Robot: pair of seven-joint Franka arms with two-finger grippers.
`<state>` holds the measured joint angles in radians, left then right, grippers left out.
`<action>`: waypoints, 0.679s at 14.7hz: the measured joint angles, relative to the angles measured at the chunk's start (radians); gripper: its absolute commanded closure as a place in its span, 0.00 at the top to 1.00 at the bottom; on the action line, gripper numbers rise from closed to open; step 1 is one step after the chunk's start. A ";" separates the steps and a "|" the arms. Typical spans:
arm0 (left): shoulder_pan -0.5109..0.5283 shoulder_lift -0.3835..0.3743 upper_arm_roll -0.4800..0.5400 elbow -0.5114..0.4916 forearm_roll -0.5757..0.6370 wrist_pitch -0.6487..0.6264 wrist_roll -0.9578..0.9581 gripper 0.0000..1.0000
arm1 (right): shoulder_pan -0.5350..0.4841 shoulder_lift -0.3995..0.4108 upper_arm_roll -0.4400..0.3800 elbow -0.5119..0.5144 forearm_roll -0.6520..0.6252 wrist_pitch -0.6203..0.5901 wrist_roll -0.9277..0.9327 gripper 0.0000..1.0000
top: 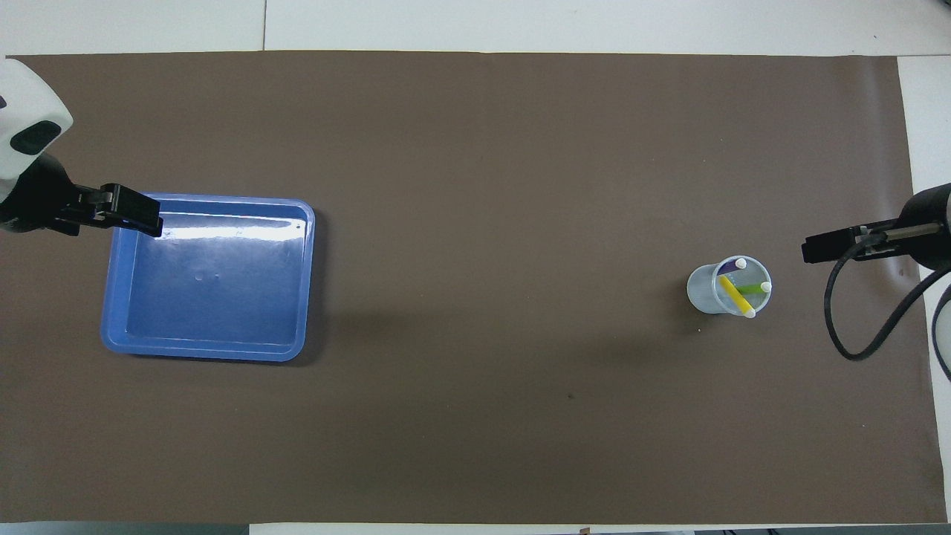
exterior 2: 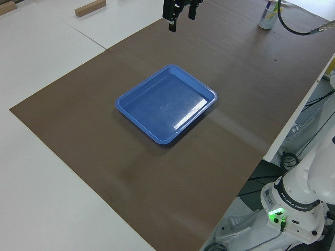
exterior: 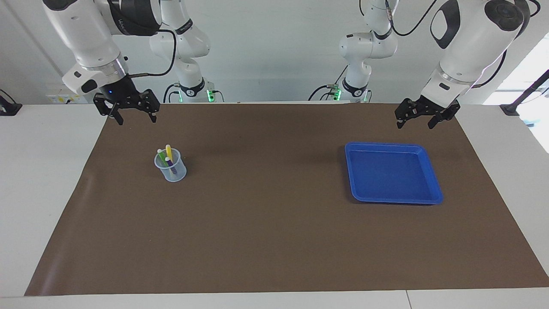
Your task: Transfer and insert pens with both arms
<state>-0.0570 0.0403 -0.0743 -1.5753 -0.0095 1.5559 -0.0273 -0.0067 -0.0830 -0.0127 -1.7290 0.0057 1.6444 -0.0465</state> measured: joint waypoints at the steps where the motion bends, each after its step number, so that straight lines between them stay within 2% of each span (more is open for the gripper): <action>1: 0.000 0.000 0.000 0.000 0.000 0.000 0.000 1.00 | 0.000 0.015 0.000 0.033 0.000 -0.024 0.012 1.00; 5: 0.000 0.000 0.000 0.000 0.000 0.000 0.000 1.00 | 0.000 0.055 0.000 0.122 -0.031 -0.092 0.023 1.00; 10: 0.000 0.000 0.000 0.000 0.000 0.000 0.000 1.00 | 0.002 0.064 0.001 0.131 -0.031 -0.103 0.086 1.00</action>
<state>-0.0570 0.0403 -0.0743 -1.5753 -0.0095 1.5559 -0.0273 -0.0045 -0.0194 -0.0113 -1.5976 -0.0256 1.5410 0.0391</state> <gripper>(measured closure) 0.000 0.000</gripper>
